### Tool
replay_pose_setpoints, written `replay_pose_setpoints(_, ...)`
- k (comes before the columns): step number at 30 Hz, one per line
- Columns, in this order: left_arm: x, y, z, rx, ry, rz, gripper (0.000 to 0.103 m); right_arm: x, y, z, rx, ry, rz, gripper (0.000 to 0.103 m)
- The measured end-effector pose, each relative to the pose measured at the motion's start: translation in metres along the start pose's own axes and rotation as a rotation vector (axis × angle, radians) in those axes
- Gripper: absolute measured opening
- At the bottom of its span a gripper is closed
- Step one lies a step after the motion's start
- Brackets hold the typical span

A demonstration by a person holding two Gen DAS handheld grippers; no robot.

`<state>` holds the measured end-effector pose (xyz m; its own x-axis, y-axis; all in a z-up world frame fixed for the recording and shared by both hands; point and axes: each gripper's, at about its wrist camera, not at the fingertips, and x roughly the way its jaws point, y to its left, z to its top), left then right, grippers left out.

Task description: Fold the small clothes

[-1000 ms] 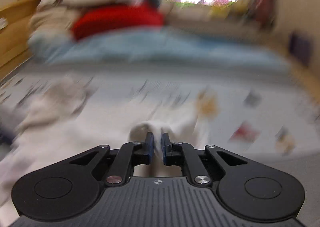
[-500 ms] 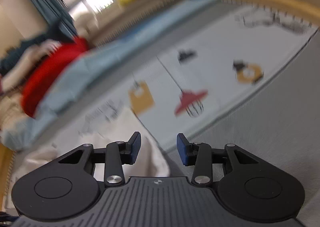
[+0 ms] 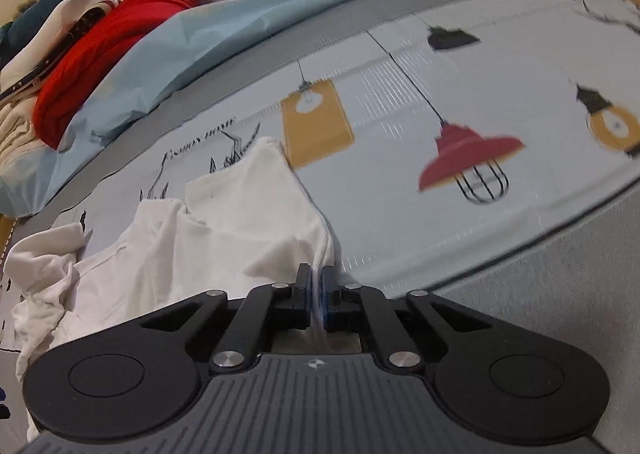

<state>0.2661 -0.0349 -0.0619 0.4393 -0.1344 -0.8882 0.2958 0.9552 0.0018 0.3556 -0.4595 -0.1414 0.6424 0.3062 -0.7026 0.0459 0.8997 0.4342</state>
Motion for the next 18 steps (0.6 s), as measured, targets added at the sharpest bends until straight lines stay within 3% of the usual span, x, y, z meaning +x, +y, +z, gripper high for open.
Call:
replay_pose_setpoints(2,0.0,-0.002,0.001,0.002,-0.003,0.0,0.035,-0.013,0.001,0.013,0.017,-0.075,0.017,0.003)
replay_pose_setpoints(5,0.0,-0.004,0.002,0.01,-0.006,0.001,0.035,-0.062,-0.005,0.033,0.069,-0.29,0.028,0.003)
replay_pose_setpoints(8,-0.001,-0.005,0.003,0.013,-0.008,0.003,0.035,-0.12,-0.03,0.036,0.182,-0.569,-0.097,0.003)
replay_pose_setpoints(10,-0.001,-0.005,0.003,0.015,-0.011,0.004,0.035,-0.146,-0.054,0.024,0.285,-0.699,-0.249,0.003)
replay_pose_setpoints(12,-0.001,-0.005,0.004,0.017,-0.011,0.005,0.035,-0.148,-0.083,0.005,0.406,-0.694,-0.384,0.003)
replay_pose_setpoints(14,-0.001,-0.005,0.003,0.021,-0.011,0.008,0.035,-0.133,-0.11,-0.014,0.525,-0.573,-0.472,0.003)
replay_pose_setpoints(16,-0.001,-0.006,0.004,0.02,-0.009,0.007,0.035,-0.118,-0.137,-0.033,0.656,-0.46,-0.485,0.004)
replay_pose_setpoints(18,0.0,-0.008,0.004,0.026,-0.007,0.005,0.035,-0.112,-0.155,-0.043,0.756,-0.412,-0.495,0.008)
